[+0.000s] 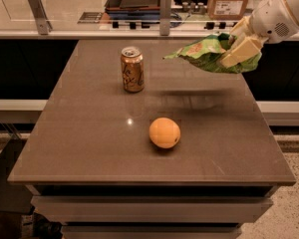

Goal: Move green rice chip bag near orange

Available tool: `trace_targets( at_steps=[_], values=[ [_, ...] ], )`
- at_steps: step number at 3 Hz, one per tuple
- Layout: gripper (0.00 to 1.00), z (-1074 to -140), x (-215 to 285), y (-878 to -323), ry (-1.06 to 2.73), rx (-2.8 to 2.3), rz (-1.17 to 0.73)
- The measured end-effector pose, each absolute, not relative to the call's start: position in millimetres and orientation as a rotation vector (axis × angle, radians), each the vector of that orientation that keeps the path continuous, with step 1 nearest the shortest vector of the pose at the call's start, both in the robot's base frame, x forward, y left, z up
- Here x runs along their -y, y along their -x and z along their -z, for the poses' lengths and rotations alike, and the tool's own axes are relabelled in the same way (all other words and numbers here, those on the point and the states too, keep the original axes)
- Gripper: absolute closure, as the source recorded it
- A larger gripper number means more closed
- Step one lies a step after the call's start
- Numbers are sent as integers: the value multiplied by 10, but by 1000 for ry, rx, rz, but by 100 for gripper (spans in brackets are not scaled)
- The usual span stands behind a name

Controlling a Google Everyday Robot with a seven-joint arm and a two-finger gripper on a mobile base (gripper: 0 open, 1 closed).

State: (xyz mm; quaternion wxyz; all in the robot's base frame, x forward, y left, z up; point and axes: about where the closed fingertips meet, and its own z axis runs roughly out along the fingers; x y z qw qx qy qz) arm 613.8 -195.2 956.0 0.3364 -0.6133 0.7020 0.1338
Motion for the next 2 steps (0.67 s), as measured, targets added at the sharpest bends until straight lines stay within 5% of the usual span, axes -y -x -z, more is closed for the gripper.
trace_targets(
  at_steps=[2],
  values=[
    [100,-9669,1698,-5631,1542,-1842,-452]
  ],
)
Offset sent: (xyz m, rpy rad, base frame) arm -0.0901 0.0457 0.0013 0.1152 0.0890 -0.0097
